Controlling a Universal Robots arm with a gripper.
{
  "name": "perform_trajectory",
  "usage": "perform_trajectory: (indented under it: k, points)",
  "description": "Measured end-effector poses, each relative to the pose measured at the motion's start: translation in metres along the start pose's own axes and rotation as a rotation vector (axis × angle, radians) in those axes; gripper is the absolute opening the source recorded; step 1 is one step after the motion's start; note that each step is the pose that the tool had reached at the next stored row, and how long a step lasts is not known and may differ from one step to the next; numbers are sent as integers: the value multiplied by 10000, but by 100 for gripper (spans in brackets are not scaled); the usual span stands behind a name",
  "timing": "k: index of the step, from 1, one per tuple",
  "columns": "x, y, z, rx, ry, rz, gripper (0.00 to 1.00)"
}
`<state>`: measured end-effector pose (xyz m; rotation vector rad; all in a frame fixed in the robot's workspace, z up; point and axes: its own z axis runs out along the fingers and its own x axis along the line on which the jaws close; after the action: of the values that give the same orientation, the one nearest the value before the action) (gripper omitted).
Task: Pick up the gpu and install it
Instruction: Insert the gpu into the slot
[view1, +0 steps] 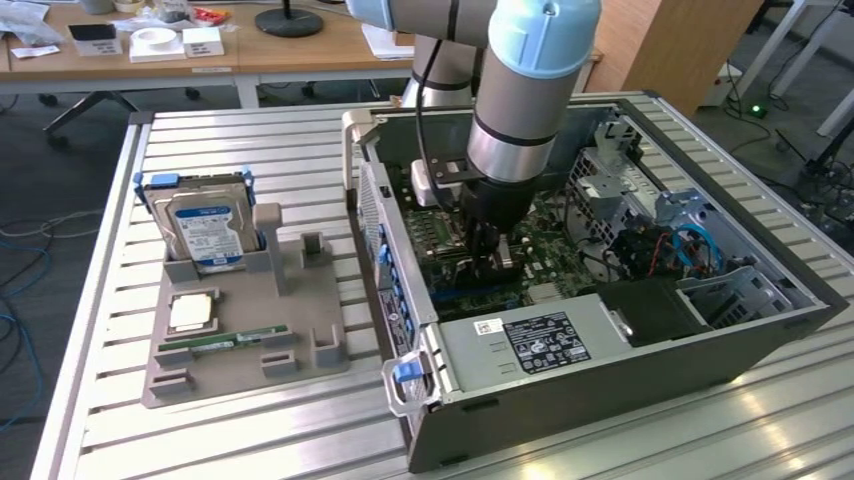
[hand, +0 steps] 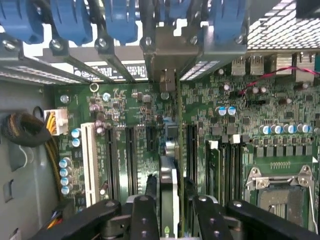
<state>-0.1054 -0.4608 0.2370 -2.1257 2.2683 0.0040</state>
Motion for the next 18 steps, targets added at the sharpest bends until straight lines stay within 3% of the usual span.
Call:
perform_trajectory:
  k: [7,18]
  points:
    - [-3,-3,-105,2,-4,-2,34]
    - [-13,-11,-485,2,-5,-2,34]
